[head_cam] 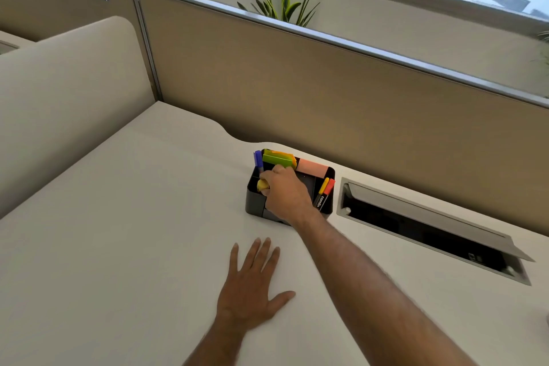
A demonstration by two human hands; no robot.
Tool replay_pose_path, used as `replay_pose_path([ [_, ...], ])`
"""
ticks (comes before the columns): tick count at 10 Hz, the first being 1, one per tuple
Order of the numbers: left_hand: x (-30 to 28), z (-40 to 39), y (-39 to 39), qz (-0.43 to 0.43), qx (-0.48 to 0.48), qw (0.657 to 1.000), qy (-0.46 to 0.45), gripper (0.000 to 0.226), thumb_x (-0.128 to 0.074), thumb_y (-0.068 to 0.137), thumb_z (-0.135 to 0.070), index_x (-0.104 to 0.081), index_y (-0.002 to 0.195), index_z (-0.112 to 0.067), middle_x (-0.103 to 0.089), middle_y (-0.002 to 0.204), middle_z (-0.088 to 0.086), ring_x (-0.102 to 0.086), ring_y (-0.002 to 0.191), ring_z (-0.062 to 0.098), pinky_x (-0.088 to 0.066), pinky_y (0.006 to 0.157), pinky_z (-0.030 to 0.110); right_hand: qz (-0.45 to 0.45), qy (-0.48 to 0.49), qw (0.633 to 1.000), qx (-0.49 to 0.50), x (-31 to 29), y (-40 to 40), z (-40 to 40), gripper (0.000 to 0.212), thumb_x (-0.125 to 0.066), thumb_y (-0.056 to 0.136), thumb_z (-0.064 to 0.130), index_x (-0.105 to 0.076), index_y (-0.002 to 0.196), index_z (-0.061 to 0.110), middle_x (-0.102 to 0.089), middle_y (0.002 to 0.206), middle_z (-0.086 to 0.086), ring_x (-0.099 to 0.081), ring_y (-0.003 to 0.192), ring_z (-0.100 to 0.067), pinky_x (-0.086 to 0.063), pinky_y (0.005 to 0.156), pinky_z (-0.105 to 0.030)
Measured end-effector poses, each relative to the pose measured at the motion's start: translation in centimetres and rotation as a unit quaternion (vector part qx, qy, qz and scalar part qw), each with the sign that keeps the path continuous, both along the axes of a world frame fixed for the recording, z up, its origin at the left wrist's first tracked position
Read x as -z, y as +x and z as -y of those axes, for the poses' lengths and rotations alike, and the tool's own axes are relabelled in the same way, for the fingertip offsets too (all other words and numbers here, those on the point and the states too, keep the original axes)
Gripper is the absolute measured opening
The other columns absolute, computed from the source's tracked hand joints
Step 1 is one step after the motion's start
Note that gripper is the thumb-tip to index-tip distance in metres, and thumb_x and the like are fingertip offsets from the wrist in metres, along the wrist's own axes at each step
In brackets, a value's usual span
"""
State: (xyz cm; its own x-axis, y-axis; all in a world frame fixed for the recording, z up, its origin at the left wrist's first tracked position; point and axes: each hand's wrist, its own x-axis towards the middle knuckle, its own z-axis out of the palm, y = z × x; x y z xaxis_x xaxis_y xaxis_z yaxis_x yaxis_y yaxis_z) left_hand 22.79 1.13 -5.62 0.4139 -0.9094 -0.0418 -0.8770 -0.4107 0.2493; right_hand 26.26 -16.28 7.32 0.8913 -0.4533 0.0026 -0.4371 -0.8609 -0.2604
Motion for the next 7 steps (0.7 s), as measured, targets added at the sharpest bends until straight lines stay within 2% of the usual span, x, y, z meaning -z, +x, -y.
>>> replay_pose_path([
  [3, 0.3, 0.0, 0.0, 0.005, -0.004, 1.000, -0.004, 0.091, -0.013, 0.085, -0.083, -0.008, 0.155, -0.026, -0.001, 0.164, 0.000, 0.006, 0.151, 0.023, 0.005, 0.116, 0.061, 0.004, 0.014, 1.000, 0.012, 0.5, 0.2, 0.1, 0.053, -0.071, 0.084, 0.012, -0.053, 0.134, 0.017, -0.055, 0.125, -0.008, -0.048, 0.116, -0.028, -0.052, 0.089, -0.042],
  [4, 0.1, -0.2, -0.1, 0.001, 0.002, 1.000, 0.009, 0.087, -0.024, 0.087, -0.080, -0.025, 0.153, -0.023, -0.020, 0.162, 0.003, -0.013, 0.150, 0.025, -0.005, 0.113, 0.062, 0.017, 0.008, 1.000, 0.014, 0.5, -0.9, 0.1, 0.054, -0.071, 0.084, 0.011, -0.053, 0.134, 0.018, -0.057, 0.124, -0.006, -0.048, 0.115, -0.026, -0.053, 0.086, -0.040],
  [5, 0.3, -0.1, -0.1, 0.007, 0.002, 1.000, 0.000, 0.086, -0.027, 0.087, -0.079, -0.030, 0.151, -0.022, -0.027, 0.161, 0.004, -0.021, 0.148, 0.025, -0.009, 0.112, 0.062, 0.039, 0.029, 0.998, 0.028, 0.1, -2.1, -0.1, 0.052, -0.070, 0.085, 0.010, -0.055, 0.134, 0.020, -0.057, 0.125, -0.005, -0.048, 0.116, -0.024, -0.053, 0.087, -0.039],
  [6, 0.5, 0.0, -0.1, 0.016, -0.001, 1.000, -0.010, 0.086, -0.028, 0.087, -0.080, -0.035, 0.149, -0.021, -0.032, 0.159, 0.005, -0.027, 0.146, 0.026, -0.012, 0.111, 0.062, 0.097, 0.075, 0.991, 0.052, -1.0, -5.7, -0.3, 0.042, -0.067, 0.090, 0.011, -0.059, 0.130, 0.022, -0.058, 0.127, -0.001, -0.049, 0.120, -0.020, -0.051, 0.094, -0.036],
  [7, 0.3, 0.0, -0.6, 0.019, -0.001, 1.000, -0.019, 0.087, -0.028, 0.086, -0.080, -0.038, 0.148, -0.020, -0.034, 0.158, 0.006, -0.031, 0.145, 0.028, -0.012, 0.111, 0.062, 0.185, 0.107, 0.974, 0.078, -2.4, -9.3, -0.6, 0.033, -0.064, 0.093, 0.012, -0.063, 0.125, 0.021, -0.063, 0.120, 0.001, -0.054, 0.112, -0.014, -0.053, 0.095, -0.036],
])
